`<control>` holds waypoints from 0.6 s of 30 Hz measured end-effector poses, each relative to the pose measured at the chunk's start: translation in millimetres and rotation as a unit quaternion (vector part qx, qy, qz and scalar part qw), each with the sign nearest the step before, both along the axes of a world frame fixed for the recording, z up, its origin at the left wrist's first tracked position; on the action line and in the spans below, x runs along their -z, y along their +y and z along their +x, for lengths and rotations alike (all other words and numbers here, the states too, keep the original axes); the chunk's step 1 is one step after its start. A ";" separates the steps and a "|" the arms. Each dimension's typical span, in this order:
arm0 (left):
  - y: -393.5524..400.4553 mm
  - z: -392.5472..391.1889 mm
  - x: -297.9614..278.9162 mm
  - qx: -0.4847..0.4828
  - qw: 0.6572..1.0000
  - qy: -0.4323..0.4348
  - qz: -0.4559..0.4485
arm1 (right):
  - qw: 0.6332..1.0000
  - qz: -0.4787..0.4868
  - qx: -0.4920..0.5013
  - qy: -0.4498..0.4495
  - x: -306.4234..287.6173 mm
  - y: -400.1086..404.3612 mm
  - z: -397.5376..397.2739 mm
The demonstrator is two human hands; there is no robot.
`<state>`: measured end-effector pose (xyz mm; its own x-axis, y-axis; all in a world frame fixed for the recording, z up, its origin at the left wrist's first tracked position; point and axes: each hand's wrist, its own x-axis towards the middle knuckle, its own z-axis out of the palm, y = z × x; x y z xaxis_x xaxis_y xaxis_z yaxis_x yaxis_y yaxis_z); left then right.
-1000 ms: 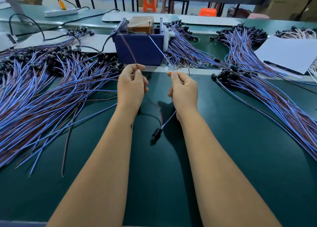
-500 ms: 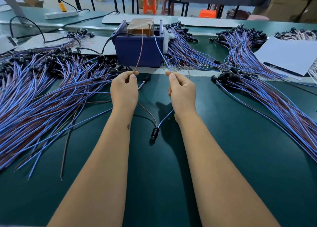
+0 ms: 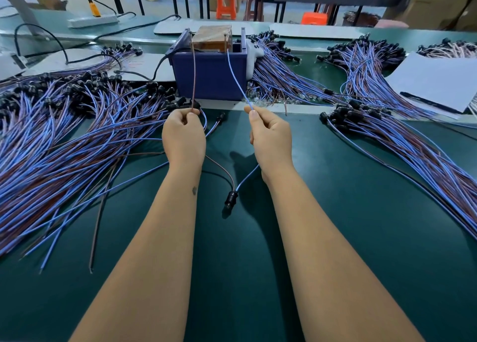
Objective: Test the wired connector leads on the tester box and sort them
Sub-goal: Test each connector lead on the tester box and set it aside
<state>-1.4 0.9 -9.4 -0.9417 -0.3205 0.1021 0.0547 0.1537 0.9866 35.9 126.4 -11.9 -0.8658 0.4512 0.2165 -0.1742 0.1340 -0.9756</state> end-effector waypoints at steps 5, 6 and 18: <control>-1.0 0.8 0.1 -0.006 1.000 -0.002 0.017 | 1.000 0.003 0.001 -0.002 1.0 0.4 -0.5; -1.1 1.0 0.1 -0.008 1.000 -0.002 0.021 | 1.000 0.003 0.000 -0.002 0.9 0.4 -0.6; -3.4 -0.6 -2.7 -0.037 0.996 -0.005 0.087 | 1.000 0.013 -0.010 -0.005 -1.6 -1.1 1.3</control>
<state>-2.0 -2.5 -6.7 -0.9158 -0.4006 0.0301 0.0398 -0.0160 0.9991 37.1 125.2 -10.3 -0.8771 0.4272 0.2194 -0.1675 0.1562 -0.9734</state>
